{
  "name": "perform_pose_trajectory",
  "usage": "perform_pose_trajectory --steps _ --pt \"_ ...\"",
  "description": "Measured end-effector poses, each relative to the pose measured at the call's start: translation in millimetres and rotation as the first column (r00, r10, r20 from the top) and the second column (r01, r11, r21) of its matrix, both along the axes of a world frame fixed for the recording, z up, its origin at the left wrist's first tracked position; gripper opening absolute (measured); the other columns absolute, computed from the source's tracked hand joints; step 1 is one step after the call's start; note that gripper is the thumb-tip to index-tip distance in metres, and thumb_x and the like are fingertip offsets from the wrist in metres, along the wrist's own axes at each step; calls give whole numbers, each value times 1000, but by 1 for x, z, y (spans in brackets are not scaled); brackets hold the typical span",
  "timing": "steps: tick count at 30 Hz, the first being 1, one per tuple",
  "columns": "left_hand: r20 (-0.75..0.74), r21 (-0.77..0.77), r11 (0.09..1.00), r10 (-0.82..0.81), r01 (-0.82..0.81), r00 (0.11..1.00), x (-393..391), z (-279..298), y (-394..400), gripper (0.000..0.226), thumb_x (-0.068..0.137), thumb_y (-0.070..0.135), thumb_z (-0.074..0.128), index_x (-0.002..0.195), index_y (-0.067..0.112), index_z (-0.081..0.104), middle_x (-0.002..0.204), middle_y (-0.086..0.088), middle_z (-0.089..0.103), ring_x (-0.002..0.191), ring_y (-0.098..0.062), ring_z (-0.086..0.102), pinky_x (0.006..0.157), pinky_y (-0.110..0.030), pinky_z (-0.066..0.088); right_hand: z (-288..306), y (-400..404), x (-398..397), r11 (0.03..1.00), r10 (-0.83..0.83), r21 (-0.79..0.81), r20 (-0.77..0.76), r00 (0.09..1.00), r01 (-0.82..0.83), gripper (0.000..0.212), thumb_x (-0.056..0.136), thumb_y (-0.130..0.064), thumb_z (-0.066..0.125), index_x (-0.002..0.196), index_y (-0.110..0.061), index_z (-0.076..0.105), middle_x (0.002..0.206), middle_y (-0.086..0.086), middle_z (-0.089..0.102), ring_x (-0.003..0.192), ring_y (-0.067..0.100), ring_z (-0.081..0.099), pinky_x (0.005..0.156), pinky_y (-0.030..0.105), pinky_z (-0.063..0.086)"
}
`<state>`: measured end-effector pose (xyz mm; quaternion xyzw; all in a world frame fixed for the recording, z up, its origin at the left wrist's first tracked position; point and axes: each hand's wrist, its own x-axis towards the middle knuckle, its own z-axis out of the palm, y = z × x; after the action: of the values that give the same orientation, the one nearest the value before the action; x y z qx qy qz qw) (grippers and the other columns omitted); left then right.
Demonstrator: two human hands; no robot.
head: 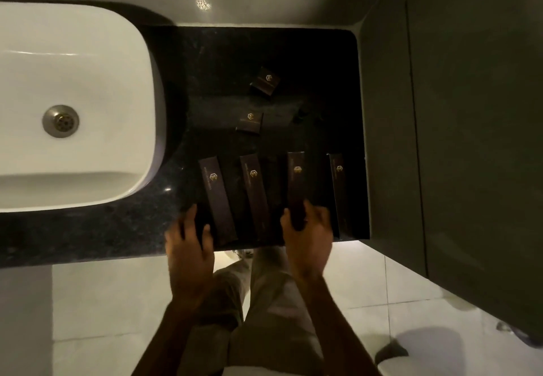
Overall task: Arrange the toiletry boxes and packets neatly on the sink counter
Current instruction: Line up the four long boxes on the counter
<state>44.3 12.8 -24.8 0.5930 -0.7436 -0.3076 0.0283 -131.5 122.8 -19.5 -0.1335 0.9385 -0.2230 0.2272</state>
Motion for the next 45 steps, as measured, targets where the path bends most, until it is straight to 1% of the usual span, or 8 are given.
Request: perform_pose_trajectory --steps 9,17,22,25,30,33,37,45 --pt "36 -39 997 -63 65 997 -1 -11 -6 58 96 26 57 149 12 39 146 -19 41 126 -38 44 98 -56 48 -6 2 -14 998 39 59 -69 997 -35 44 94 -52 65 120 -17 67 121 5 67 105 28 70 86 44 63" --pt "168 -49 956 -277 289 946 -6 -11 -8 81 84 56 59 155 25 33 153 -15 33 137 -45 31 97 -64 43 -2 7 -12 998 36 57 -33 999 -34 54 92 -59 63 129 -19 63 131 4 63 114 27 67 91 44 62" --pt "149 -6 941 -332 337 931 -3 -9 -11 87 79 39 80 153 27 36 154 -18 31 136 -48 27 96 -70 45 9 20 -23 999 -22 -52 -138 990 15 47 94 -47 67 130 -17 63 130 6 61 111 25 68 83 43 63" --pt "91 14 971 -238 238 967 -12 2 -12 86 80 34 78 153 24 34 154 -15 30 136 -42 27 99 -64 46 14 35 -46 989 -119 -114 -249 961 93 44 94 -41 69 130 -17 62 126 7 62 109 23 65 82 36 61" --pt "-115 -41 956 -295 292 949 -89 31 23 58 94 41 59 147 28 40 141 -4 37 123 -23 49 93 -45 56 8 55 -81 985 -159 67 -10 987 159 64 89 -52 70 144 -28 46 147 6 50 128 31 56 96 44 54" --pt "-179 50 917 -382 396 907 -136 29 50 68 95 35 61 154 29 29 153 -7 29 133 -25 46 102 -43 53 5 62 -79 991 -129 60 97 987 123 62 89 -43 74 143 -23 50 142 6 58 124 30 61 98 48 57" --pt "-111 140 885 -432 444 895 -153 12 65 85 93 27 67 159 28 15 160 -12 20 138 -25 41 109 -40 47 2 65 -69 994 -110 -6 70 991 111 43 92 -31 74 131 -16 62 126 5 65 109 26 69 90 40 62" --pt "-135 197 869 -434 454 891 -149 7 66 87 93 29 67 160 30 11 160 -10 21 142 -27 38 113 -44 43 11 61 -66 995 -96 -7 45 994 96 52 93 -41 71 138 -16 58 136 6 60 118 26 65 94 42 60"
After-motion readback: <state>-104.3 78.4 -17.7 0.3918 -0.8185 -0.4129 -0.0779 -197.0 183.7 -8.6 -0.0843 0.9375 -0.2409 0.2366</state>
